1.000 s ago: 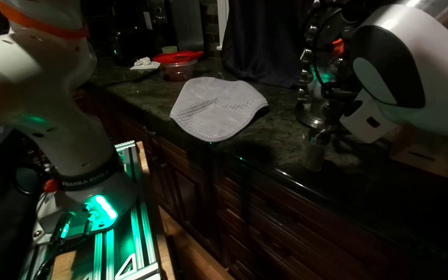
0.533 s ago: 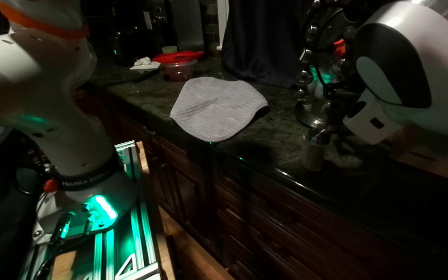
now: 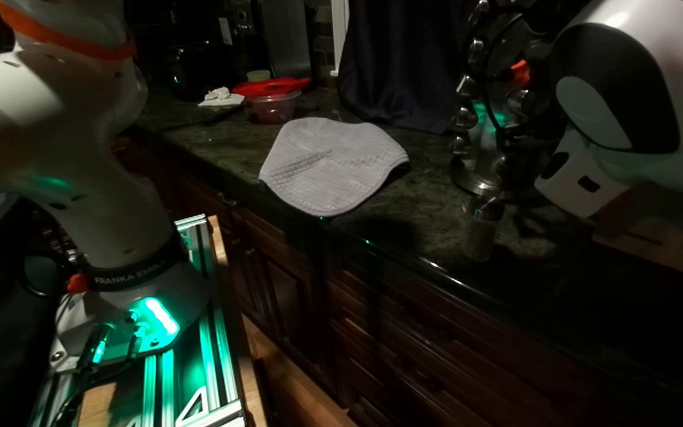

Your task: Remove one container from the seasoning rack and put it on the counter

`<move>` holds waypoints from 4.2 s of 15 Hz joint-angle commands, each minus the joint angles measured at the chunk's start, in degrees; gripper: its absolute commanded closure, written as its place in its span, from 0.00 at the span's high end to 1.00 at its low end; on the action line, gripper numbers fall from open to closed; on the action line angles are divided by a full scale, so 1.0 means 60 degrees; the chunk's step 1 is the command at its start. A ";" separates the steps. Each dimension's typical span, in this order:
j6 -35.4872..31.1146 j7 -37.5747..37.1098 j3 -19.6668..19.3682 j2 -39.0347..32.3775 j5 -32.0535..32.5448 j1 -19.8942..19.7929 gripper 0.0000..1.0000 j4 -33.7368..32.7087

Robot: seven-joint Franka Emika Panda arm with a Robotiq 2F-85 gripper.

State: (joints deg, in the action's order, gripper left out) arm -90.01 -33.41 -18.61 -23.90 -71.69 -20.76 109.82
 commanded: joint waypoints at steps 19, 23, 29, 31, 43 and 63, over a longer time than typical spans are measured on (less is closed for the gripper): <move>-0.0309 0.0685 -0.0097 0.0143 0.0252 -0.0087 0.24 -0.0360; -0.0115 0.0217 -0.0089 0.0075 0.0137 -0.0156 0.24 -0.0368; -0.0456 -0.0095 -0.0170 0.0298 0.0289 -0.0050 0.24 -0.0115; -0.0468 0.0099 -0.0193 0.0273 0.0315 -0.0080 0.24 -0.0196; -0.0849 0.0372 -0.0156 0.0522 0.0402 -0.0020 0.24 -0.0112; -0.2845 -0.0121 -0.0086 0.1994 -0.0309 0.0469 0.24 0.2056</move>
State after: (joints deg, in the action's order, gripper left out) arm -103.87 -31.90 -19.06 -14.47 -70.80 -18.40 119.41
